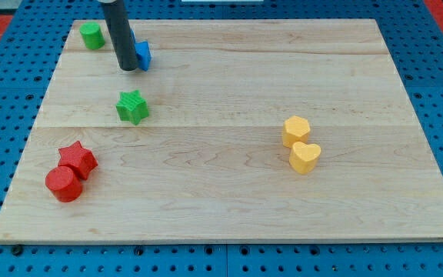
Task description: Push the green star closer to the group of blocks
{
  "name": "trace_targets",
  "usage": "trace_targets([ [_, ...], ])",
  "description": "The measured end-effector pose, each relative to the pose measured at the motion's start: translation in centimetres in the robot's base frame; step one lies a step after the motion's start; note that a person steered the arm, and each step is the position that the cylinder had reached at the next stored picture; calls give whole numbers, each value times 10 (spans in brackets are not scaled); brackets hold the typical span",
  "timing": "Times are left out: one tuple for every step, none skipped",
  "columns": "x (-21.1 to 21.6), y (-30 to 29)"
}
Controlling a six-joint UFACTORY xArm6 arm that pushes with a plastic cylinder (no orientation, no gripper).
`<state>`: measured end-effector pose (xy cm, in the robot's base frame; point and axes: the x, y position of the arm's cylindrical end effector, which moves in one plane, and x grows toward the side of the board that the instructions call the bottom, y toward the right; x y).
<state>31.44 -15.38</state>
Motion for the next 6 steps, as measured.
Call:
trace_targets([
  [25, 20],
  [1, 50],
  [-25, -5],
  [-5, 46],
  [80, 53],
  [115, -8],
])
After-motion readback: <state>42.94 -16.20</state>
